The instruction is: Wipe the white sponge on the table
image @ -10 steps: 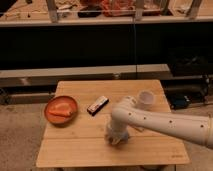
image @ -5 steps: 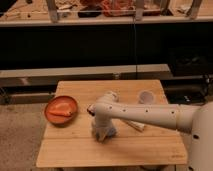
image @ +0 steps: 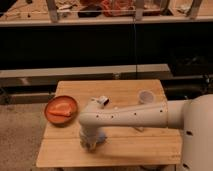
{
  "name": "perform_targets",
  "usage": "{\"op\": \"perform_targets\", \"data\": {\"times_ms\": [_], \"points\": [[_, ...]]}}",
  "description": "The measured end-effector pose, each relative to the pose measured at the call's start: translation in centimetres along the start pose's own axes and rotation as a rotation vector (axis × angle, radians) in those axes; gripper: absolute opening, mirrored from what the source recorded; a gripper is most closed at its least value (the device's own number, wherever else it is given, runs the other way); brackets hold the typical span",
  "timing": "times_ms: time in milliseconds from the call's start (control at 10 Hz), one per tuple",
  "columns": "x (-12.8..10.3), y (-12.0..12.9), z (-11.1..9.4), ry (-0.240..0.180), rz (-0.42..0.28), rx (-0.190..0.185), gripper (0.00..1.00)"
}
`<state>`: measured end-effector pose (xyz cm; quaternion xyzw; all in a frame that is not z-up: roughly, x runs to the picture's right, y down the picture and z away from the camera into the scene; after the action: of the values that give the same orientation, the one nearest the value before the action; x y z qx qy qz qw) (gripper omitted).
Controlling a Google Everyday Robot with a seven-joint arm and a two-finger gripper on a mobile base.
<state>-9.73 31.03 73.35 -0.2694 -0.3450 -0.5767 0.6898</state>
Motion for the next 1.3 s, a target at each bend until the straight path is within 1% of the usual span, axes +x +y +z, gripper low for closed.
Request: {"op": "perform_targets", "data": {"times_ms": [200,300,600,700,1000,1100,1200,1300], "points": [[-1.0,0.3,0.8,-0.013,-0.020,-0.006,0.04],[-1.5,1.2,1.0,-0.013,-0.019,-0.010,0.04],[-2.3,4.6,1.2,-0.014,0.010,-0.013,0.04],[-2.4,6.5,1.2,-0.019,0.035,-0.012,0.04],[-1.5,9.6,1.4,-0.025,0.112,0.002,0.04],[-0.8,10.5,0.9,-0.015,0.140,0.013,0.04],[0.2,11.6,-0.1,0.001,0.174,0.027,0.04],[1.6,12.3,-1.2,0.012,0.191,0.030,0.04]]}}
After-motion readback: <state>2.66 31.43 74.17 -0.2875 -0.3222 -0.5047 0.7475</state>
